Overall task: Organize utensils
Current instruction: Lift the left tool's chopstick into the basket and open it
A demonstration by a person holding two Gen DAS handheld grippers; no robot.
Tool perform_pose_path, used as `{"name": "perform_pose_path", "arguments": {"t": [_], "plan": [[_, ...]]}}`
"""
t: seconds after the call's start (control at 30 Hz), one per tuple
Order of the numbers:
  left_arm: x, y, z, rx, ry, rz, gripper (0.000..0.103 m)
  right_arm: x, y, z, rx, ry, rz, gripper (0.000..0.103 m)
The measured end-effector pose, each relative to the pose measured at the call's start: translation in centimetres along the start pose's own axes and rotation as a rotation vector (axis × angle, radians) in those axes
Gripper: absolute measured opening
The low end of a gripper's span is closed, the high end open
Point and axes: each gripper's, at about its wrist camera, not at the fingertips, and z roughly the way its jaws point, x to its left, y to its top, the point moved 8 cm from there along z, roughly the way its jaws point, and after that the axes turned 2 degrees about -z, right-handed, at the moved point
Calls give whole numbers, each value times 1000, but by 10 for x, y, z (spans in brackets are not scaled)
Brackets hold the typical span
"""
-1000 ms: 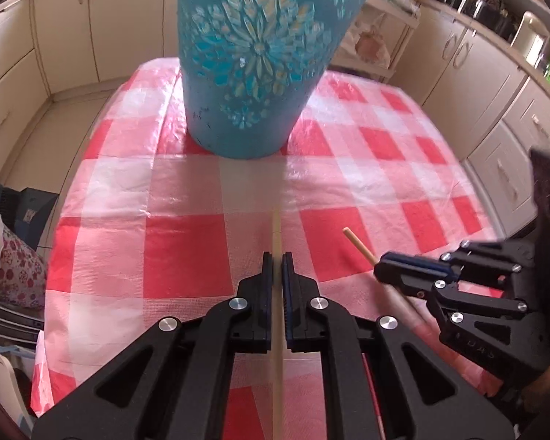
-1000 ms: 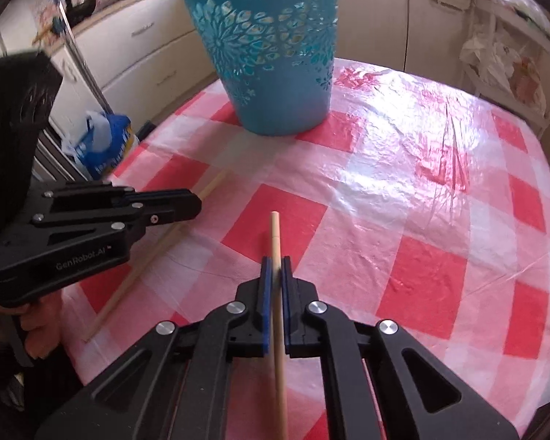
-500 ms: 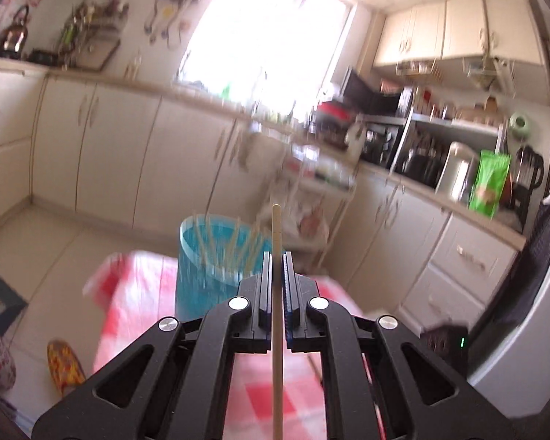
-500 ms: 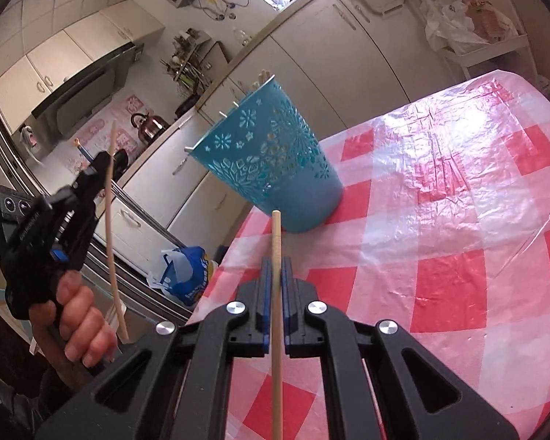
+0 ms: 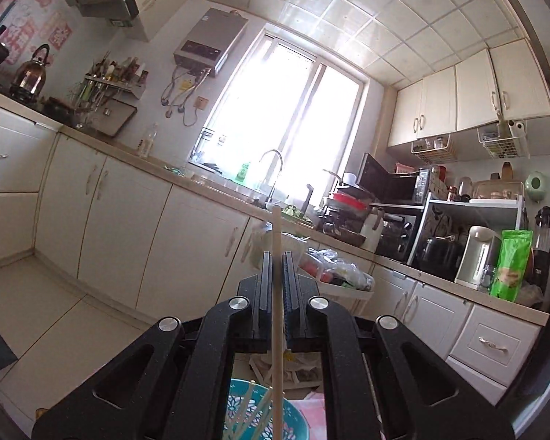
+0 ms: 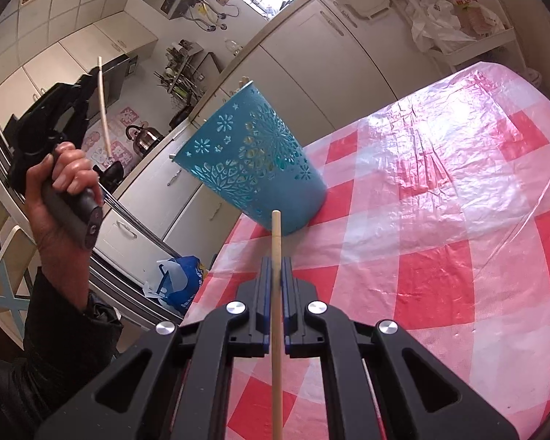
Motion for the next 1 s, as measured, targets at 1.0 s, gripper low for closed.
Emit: {"name": "perform_pose_path", "arguments": {"t": [1.0], "plan": [[49, -91, 39, 91, 169, 101, 5, 2, 14, -6, -40, 79, 72, 6]]}}
